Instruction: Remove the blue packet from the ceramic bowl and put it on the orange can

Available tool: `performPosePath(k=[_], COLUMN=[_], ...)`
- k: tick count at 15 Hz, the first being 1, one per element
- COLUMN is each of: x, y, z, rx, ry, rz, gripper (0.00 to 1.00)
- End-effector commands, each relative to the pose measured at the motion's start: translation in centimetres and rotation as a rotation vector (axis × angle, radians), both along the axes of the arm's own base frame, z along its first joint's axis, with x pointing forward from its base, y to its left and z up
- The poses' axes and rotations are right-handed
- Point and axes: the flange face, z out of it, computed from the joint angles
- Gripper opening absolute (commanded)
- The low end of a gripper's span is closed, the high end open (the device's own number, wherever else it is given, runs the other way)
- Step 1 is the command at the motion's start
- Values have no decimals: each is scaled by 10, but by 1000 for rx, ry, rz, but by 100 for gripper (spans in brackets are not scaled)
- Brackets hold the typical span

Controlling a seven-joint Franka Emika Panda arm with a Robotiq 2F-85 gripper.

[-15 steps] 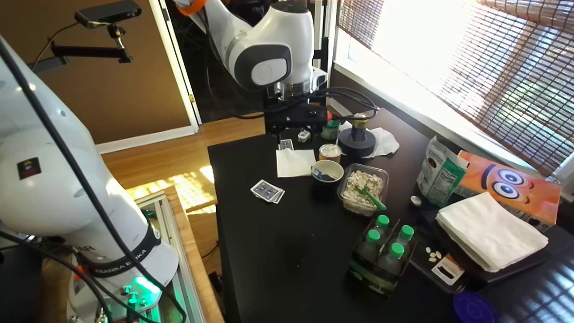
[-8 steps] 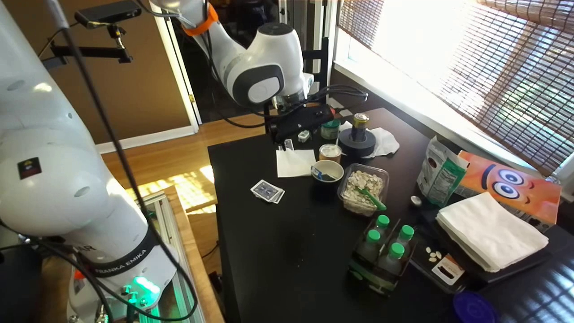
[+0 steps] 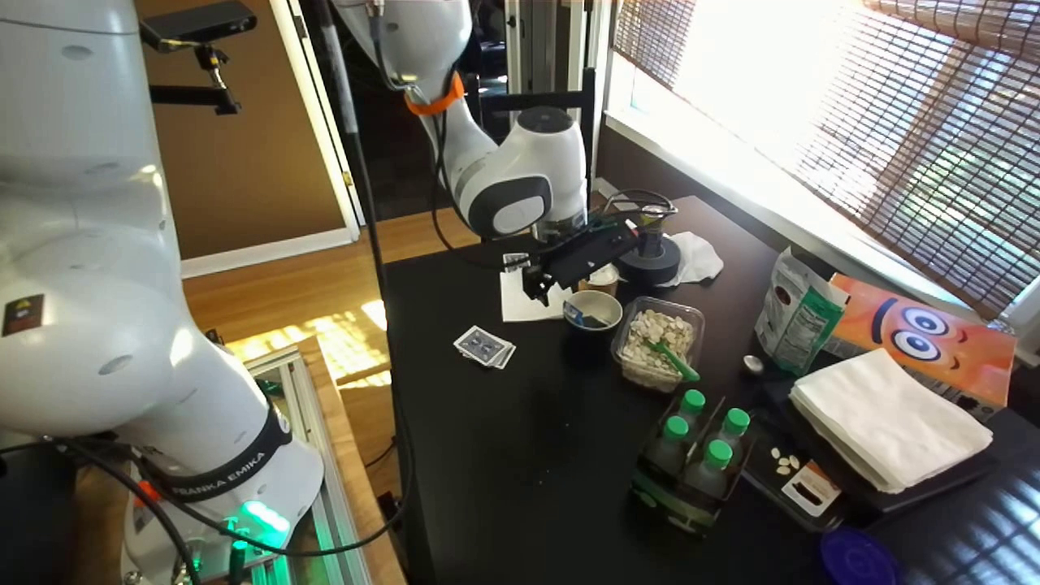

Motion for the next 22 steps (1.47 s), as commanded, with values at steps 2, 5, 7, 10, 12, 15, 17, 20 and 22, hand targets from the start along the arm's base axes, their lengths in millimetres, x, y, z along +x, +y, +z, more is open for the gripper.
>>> performPosePath(k=[2, 5, 7, 10, 12, 15, 17, 20, 22], x=[13, 21, 19, 17, 16, 16, 16, 17, 17], y=[-18, -31, -30, -31, -31, -29, -27, -26, -26], z=[-5, -6, -13, -19, -22, -24, -24, -23, -23], rx=[15, 26, -1, -26, -33, -35, -37, -40, -44], ry=[-5, -11, 4, 14, 21, 24, 22, 19, 20], rz=[-53, -94, -69, -59, -56, -57, -56, -57, -54], gripper=[100, 100, 100, 100, 90, 61, 46, 26, 11])
